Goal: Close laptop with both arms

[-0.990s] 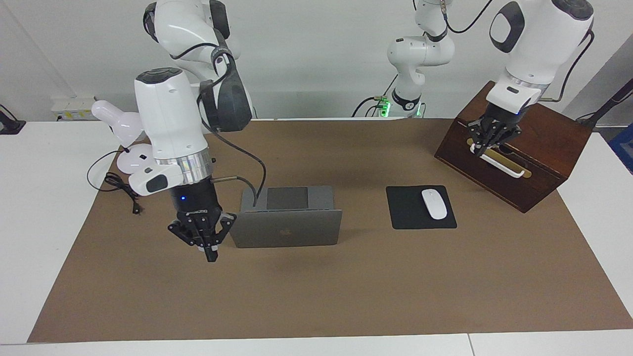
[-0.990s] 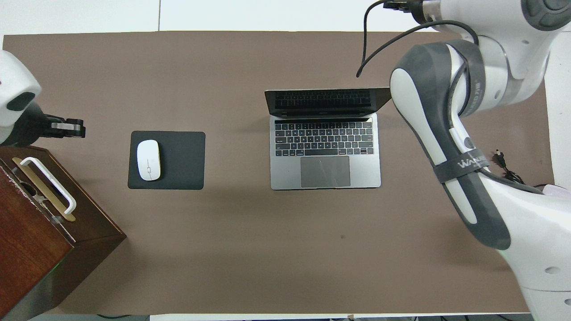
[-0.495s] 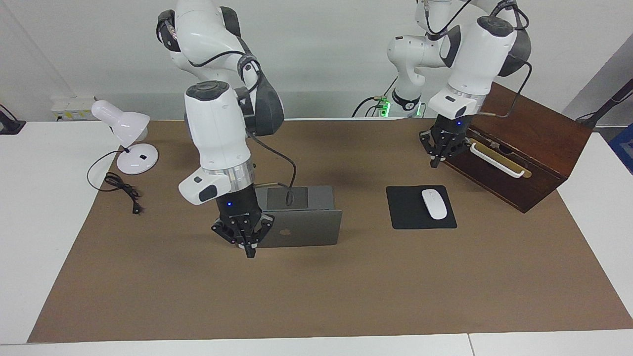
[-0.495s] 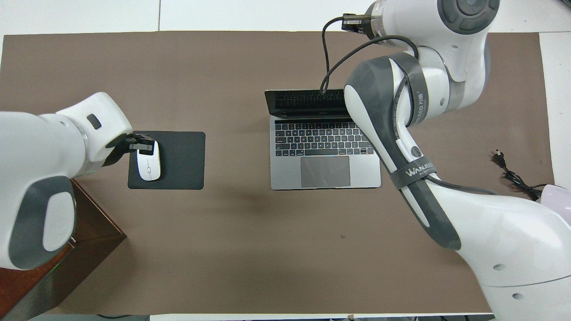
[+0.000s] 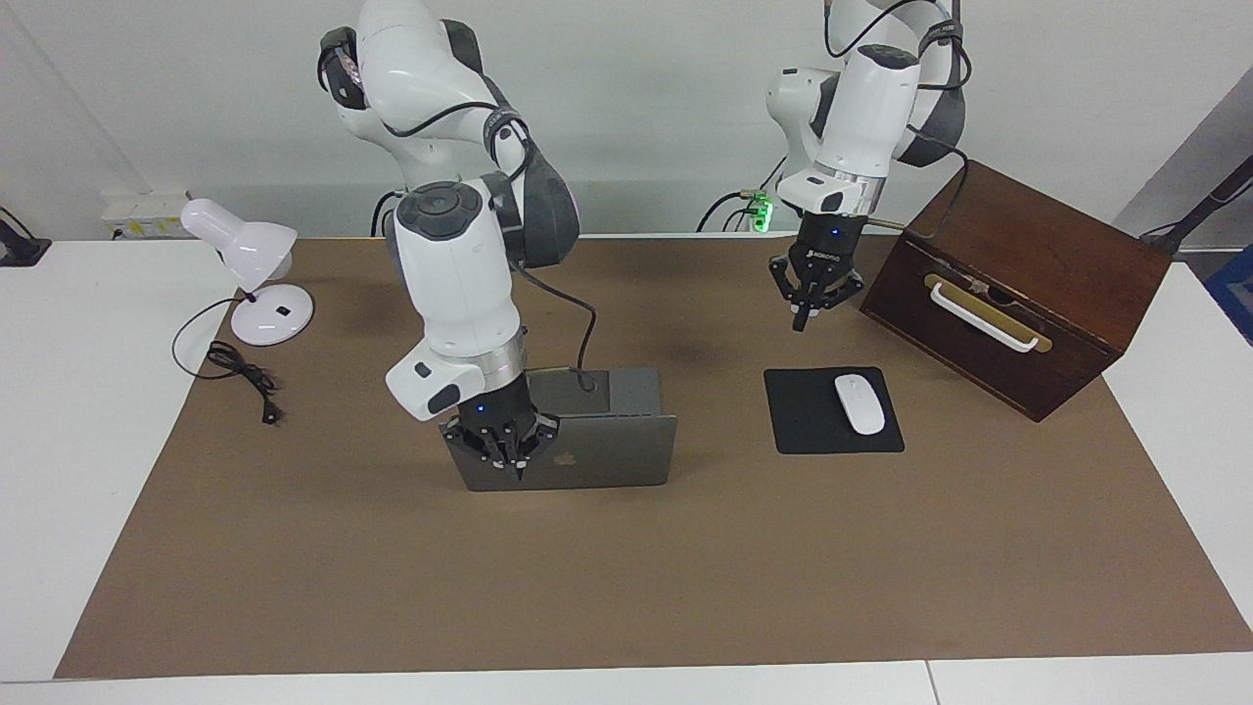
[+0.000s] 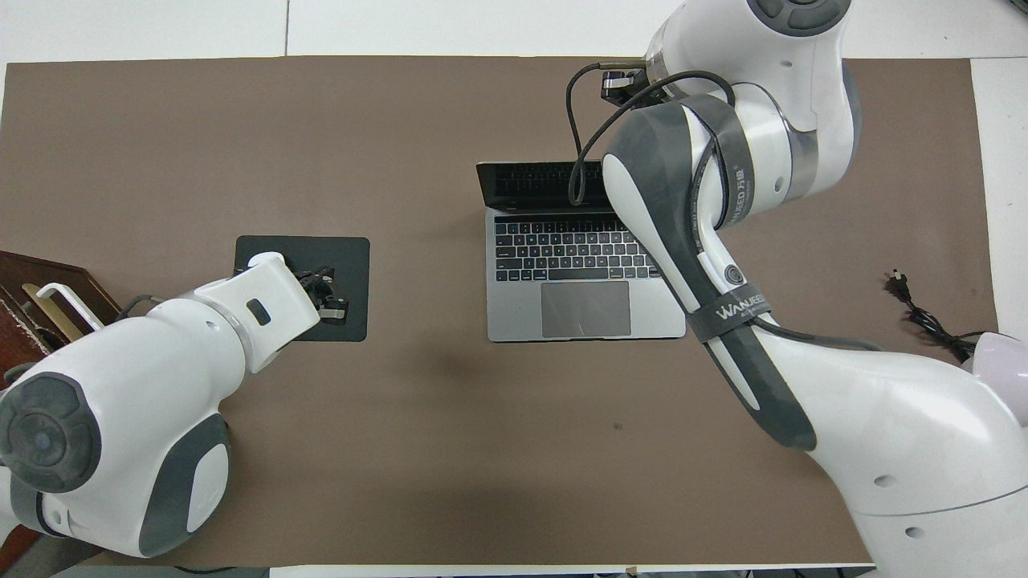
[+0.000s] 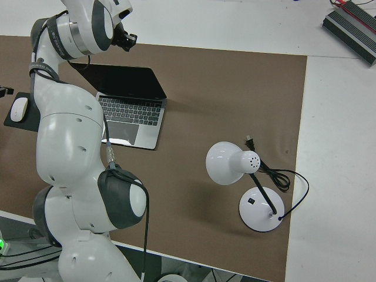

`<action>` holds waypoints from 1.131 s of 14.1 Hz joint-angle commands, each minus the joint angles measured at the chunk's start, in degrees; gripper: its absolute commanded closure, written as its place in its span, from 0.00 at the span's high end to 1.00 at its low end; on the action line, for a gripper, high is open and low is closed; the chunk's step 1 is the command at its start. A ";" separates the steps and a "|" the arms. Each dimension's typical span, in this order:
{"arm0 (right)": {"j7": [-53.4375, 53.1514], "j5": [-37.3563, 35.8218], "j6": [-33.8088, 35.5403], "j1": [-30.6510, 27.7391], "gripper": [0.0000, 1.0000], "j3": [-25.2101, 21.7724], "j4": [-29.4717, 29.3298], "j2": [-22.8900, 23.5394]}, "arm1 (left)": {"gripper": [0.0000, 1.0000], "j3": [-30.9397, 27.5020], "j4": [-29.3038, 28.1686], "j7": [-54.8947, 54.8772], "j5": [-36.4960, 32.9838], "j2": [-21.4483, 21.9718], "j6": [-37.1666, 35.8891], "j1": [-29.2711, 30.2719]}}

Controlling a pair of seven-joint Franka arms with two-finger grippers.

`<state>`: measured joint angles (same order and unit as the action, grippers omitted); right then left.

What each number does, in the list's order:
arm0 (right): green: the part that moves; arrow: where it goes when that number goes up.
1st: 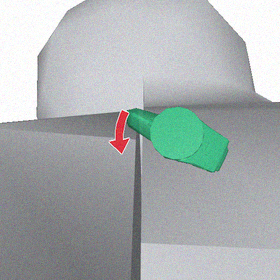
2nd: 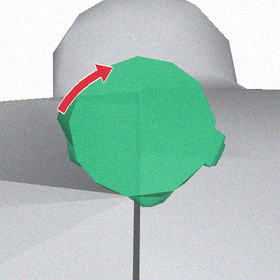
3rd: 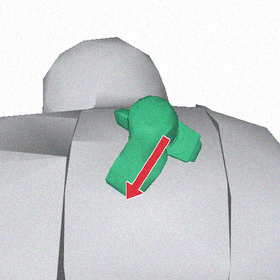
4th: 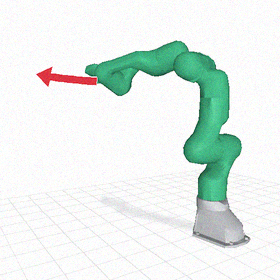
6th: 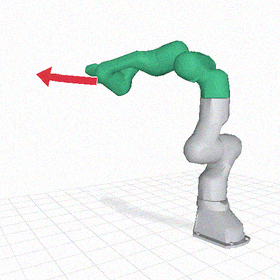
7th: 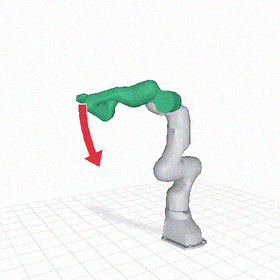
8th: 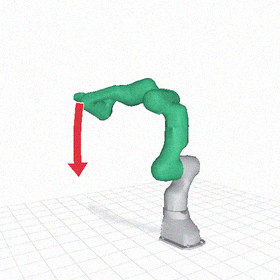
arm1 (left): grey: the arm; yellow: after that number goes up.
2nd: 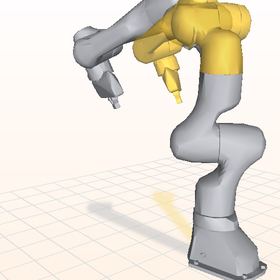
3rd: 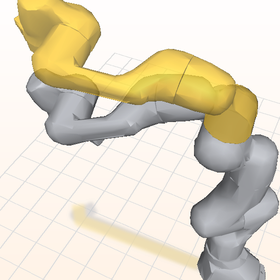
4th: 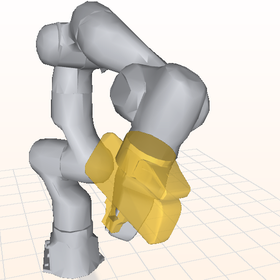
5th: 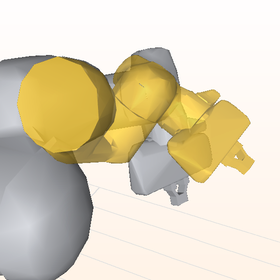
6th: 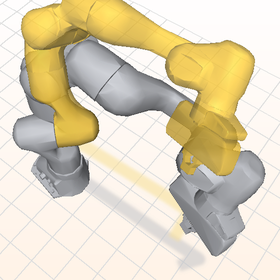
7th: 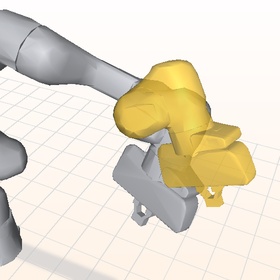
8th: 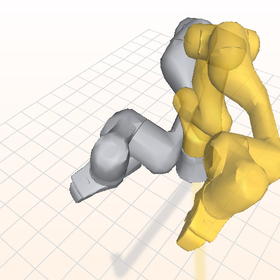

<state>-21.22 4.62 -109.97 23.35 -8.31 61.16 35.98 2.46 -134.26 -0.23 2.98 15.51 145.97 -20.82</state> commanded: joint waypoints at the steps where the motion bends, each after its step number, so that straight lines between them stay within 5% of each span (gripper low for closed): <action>1: -1.19 1.71 2.65 0.38 0.00 -0.56 -2.27 1.29 | 0.00 -0.79 -3.90 0.40 0.10 1.63 6.41 -2.82; 6: -1.19 5.75 6.87 0.38 0.00 -0.65 -2.27 1.29 | 0.00 -0.87 -6.97 0.93 0.10 -2.40 17.75 -7.04; 10: -1.11 6.36 8.37 0.46 0.00 -0.65 -2.19 1.20 | 0.00 -0.87 -7.95 2.51 0.10 -10.13 29.26 -10.90; 16: -1.19 8.47 10.12 0.46 0.00 -0.91 -2.10 1.11 | 0.00 -0.87 -7.95 2.42 0.10 -16.46 38.23 -13.81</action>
<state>-21.24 11.29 -101.86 23.63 -8.37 61.00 36.03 2.45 -142.11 1.84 2.98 0.48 180.79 -32.92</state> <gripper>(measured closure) 0.991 0.991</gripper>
